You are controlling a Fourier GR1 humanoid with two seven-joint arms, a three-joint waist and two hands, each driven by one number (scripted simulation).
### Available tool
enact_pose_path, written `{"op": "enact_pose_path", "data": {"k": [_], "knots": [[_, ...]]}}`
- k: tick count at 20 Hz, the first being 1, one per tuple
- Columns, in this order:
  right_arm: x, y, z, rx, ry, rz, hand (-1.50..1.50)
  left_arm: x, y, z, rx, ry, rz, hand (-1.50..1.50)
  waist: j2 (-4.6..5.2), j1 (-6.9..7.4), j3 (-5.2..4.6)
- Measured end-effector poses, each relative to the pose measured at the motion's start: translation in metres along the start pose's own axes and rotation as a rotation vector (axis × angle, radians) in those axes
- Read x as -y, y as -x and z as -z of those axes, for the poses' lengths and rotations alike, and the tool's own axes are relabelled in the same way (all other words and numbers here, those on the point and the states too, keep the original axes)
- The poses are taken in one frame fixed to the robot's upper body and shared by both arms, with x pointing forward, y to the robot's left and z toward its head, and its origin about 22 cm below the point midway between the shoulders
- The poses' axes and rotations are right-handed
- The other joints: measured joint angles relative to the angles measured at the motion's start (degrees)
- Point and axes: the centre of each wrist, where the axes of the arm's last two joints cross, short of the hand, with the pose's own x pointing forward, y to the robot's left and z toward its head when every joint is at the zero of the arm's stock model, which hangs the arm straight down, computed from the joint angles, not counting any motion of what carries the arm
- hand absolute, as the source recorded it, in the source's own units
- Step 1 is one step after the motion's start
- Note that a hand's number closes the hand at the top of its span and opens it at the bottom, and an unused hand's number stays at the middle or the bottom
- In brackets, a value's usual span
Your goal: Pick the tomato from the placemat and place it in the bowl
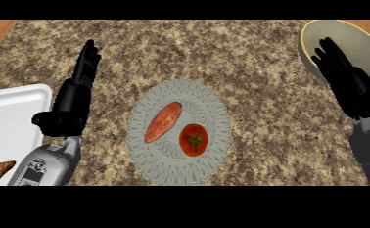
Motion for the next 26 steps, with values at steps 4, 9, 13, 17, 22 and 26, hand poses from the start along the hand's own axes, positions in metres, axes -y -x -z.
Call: {"op": "enact_pose_path", "data": {"k": [4,9,13,17,22,26], "knots": [[-0.050,-0.015,0.021,0.124,-0.317,0.090,1.50,-0.004,-0.002,0.007,-0.006,0.005,0.022,0.00,0.26,2.60,1.42],[-0.103,-0.036,0.043,0.371,-0.582,0.104,-1.50,-0.011,0.002,0.011,-0.040,0.021,0.075,0.00,0.89,5.22,2.03],[-0.119,-0.028,0.054,0.504,-0.785,0.229,-1.50,-0.015,0.003,0.014,-0.070,0.019,0.095,0.00,1.23,4.94,2.21],[-0.113,-0.044,0.065,0.625,-0.910,0.154,-1.50,-0.020,0.002,0.017,-0.093,0.009,0.108,0.00,1.05,4.07,2.22],[-0.107,-0.075,0.073,0.691,-0.981,-0.102,-1.50,-0.024,0.002,0.017,-0.110,-0.003,0.118,0.00,0.64,2.99,2.13],[-0.120,-0.094,0.074,0.747,-1.043,-0.332,-1.50,-0.026,0.007,0.016,-0.126,-0.014,0.124,0.00,0.37,2.13,2.04]]}}
